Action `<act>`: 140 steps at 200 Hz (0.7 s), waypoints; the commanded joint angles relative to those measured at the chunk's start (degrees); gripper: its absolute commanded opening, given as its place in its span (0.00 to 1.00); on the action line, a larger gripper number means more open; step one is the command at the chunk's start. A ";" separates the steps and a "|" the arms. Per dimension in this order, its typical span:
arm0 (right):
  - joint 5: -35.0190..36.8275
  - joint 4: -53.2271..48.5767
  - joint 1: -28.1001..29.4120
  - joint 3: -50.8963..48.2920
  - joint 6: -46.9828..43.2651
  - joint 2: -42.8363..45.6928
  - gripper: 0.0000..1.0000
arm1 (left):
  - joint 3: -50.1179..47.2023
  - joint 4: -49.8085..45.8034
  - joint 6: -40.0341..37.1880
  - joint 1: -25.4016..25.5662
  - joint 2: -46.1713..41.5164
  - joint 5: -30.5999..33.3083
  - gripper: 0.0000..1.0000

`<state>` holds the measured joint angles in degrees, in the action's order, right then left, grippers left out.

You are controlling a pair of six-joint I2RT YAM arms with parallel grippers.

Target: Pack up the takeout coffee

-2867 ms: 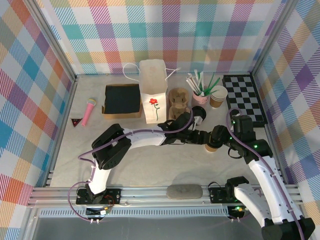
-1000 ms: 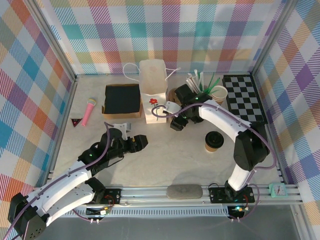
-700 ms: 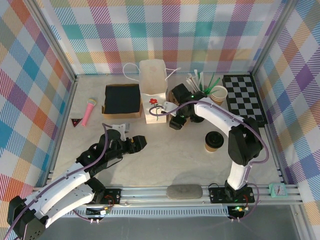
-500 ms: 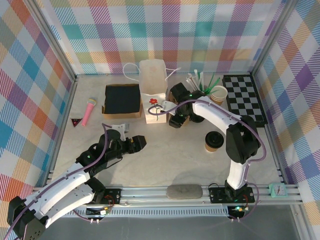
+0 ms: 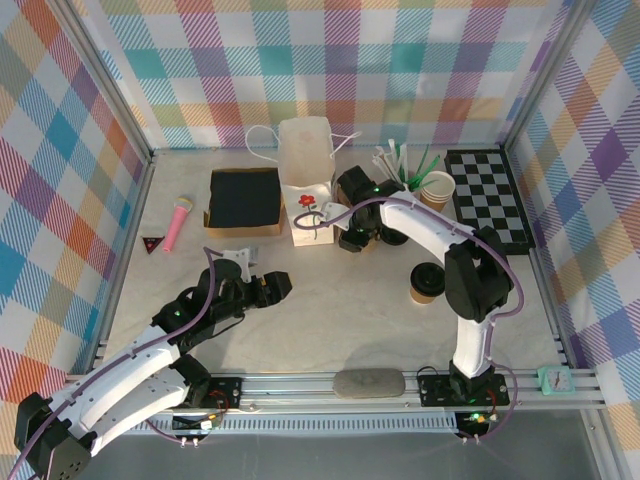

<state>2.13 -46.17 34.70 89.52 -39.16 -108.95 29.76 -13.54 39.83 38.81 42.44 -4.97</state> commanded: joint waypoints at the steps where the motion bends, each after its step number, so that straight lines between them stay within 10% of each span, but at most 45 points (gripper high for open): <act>1: -0.20 -1.07 0.20 2.11 -0.53 -1.18 0.33 | -0.14 -0.97 -0.37 -0.57 -1.21 0.67 0.68; 140: -1.08 -1.02 0.44 2.11 0.07 -2.75 0.21 | 0.81 -1.47 -1.08 -0.75 -0.69 0.97 0.68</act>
<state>2.35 -46.22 34.85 89.80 -39.27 -110.50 29.76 -13.65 39.59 38.70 42.15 -4.80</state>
